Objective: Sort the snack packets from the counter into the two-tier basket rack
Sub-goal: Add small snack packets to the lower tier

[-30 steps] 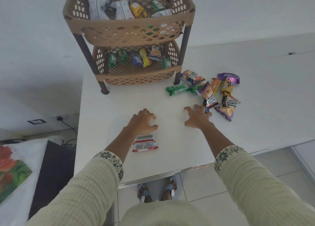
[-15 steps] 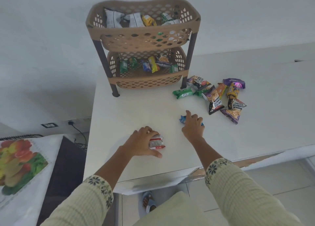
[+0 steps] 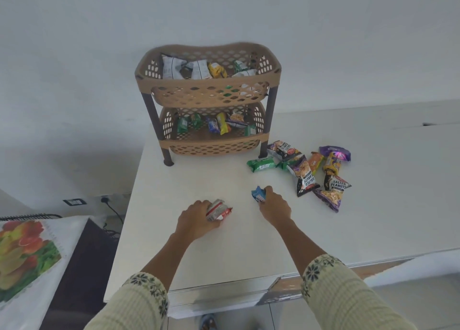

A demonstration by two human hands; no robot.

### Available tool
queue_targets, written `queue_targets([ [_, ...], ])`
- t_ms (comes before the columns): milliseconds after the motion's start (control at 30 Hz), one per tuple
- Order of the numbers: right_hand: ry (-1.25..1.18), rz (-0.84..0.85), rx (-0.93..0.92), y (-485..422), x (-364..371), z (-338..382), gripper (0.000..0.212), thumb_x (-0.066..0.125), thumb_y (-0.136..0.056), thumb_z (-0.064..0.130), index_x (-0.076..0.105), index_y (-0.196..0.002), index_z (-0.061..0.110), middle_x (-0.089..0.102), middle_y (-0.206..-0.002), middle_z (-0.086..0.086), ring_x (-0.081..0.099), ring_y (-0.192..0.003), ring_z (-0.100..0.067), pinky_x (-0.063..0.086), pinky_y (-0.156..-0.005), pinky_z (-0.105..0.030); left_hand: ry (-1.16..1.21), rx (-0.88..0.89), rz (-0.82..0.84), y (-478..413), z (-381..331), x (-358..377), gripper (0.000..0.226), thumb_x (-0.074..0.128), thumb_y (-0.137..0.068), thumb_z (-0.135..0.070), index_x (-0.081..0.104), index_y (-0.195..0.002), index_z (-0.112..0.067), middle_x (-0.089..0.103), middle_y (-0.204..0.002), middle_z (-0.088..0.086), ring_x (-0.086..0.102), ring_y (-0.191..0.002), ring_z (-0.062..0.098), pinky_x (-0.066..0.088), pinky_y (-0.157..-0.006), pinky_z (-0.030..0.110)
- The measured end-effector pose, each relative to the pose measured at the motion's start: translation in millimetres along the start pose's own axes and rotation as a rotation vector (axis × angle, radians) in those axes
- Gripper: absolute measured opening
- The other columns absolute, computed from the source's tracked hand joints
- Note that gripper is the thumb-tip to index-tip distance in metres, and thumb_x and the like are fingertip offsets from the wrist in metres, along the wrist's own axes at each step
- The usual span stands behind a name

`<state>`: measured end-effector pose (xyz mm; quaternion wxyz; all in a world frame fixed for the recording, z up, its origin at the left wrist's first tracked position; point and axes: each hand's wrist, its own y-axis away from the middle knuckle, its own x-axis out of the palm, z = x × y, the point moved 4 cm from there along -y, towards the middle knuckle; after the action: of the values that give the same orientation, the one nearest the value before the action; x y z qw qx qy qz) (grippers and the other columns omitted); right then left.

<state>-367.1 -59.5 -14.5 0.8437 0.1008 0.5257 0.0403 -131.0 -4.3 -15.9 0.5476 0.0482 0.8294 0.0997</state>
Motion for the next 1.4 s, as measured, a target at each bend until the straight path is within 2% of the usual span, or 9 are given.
queue_targets([
  [167, -0.173, 0.020, 0.048, -14, -13, 13, 0.036, 0.056, -0.092, 0.034, 0.045, -0.121, 0.016, 0.063, -0.104, -0.010, 0.065, -0.091, -0.032, 0.058, -0.078, -0.047, 0.091, -0.076, -0.084, -30, -12, -21, 0.067, 0.063, -0.075, -0.069, 0.055, -0.121, -0.023, 0.064, -0.113, -0.003, 0.062, -0.092, 0.013, 0.055, -0.076, 0.029],
  [300, -0.267, -0.032, 0.009, -34, -27, 41, 0.040, 0.058, -0.092, 0.037, 0.048, -0.124, 0.017, 0.066, -0.105, -0.008, 0.064, -0.088, -0.027, 0.052, -0.072, -0.035, 0.148, -0.116, -0.179, -62, -22, -49, 0.066, 0.058, -0.077, -0.073, 0.056, -0.119, -0.022, 0.067, -0.111, -0.002, 0.062, -0.087, 0.013, 0.057, -0.071, 0.028],
  [400, -0.320, -0.064, -0.067, -56, -41, 71, 0.040, 0.057, -0.094, 0.033, 0.046, -0.129, 0.019, 0.066, -0.112, -0.007, 0.061, -0.075, -0.017, 0.047, -0.059, -0.027, 0.190, -0.096, -0.265, -87, -31, -73, 0.069, 0.059, -0.078, -0.070, 0.055, -0.127, -0.023, 0.066, -0.118, 0.000, 0.064, -0.095, 0.017, 0.057, -0.077, 0.032],
  [533, -0.437, -0.134, -0.103, -91, -61, 106, 0.043, 0.058, -0.094, 0.029, 0.046, -0.133, 0.016, 0.064, -0.118, -0.009, 0.064, -0.100, -0.029, 0.053, -0.081, -0.039, 0.259, -0.023, -0.396, -125, -42, -108, 0.059, 0.064, -0.079, -0.063, 0.059, -0.122, -0.022, 0.068, -0.109, -0.001, 0.063, -0.092, 0.017, 0.053, -0.073, 0.031],
  [633, -0.490, -0.201, -0.111, -123, -70, 121, 0.038, 0.058, -0.094, 0.027, 0.047, -0.128, 0.015, 0.064, -0.114, -0.010, 0.064, -0.101, -0.031, 0.051, -0.079, -0.038, 0.348, -0.024, -0.465, -158, -43, -129, 0.058, 0.063, -0.078, -0.067, 0.064, -0.113, -0.020, 0.067, -0.095, -0.002, 0.061, -0.083, 0.016, 0.049, -0.068, 0.028],
  [733, -0.451, -0.277, -0.136, -151, -75, 131, 0.037, 0.058, -0.094, 0.030, 0.048, -0.126, 0.014, 0.067, -0.110, -0.010, 0.065, -0.098, -0.030, 0.048, -0.075, -0.035, 0.292, -0.086, -0.439, -192, -38, -140, 0.060, 0.059, -0.079, -0.069, 0.064, -0.110, -0.018, 0.066, -0.095, 0.000, 0.063, -0.085, 0.020, 0.051, -0.072, 0.031],
  [867, -0.408, -0.358, -0.151, -182, -77, 145, 0.037, 0.057, -0.093, 0.027, 0.046, -0.126, 0.014, 0.067, -0.107, -0.011, 0.065, -0.094, -0.034, 0.044, -0.069, -0.033, 0.200, -0.149, -0.358, -228, -35, -143, 0.057, 0.057, -0.081, -0.067, 0.061, -0.105, -0.016, 0.060, -0.090, 0.002, 0.062, -0.091, 0.028, 0.039, -0.068, 0.031],
  [1167, -0.019, -0.214, -0.074, -217, -53, 155, 0.060, 0.054, -0.095, 0.013, 0.023, -0.146, 0.017, 0.055, -0.117, -0.019, 0.060, -0.101, -0.036, 0.041, -0.067, -0.039, 0.049, -0.244, -0.126, -265, -46, -107, 0.070, 0.054, -0.087, -0.061, 0.038, -0.143, -0.022, 0.062, -0.123, 0.008, 0.059, -0.116, 0.031, 0.043, -0.078, 0.036],
  [1400, 0.053, -0.156, -0.059, -221, -49, 157, 0.046, 0.058, -0.094, 0.017, 0.041, -0.137, 0.014, 0.046, -0.130, -0.017, 0.057, -0.114, -0.034, 0.050, -0.080, -0.038, 0.018, -0.237, -0.100, -263, -42, -100, 0.047, 0.051, -0.091, -0.058, 0.057, -0.124, -0.026, 0.063, -0.115, 0.005, 0.060, -0.109, 0.030, 0.044, -0.076, 0.036],
])
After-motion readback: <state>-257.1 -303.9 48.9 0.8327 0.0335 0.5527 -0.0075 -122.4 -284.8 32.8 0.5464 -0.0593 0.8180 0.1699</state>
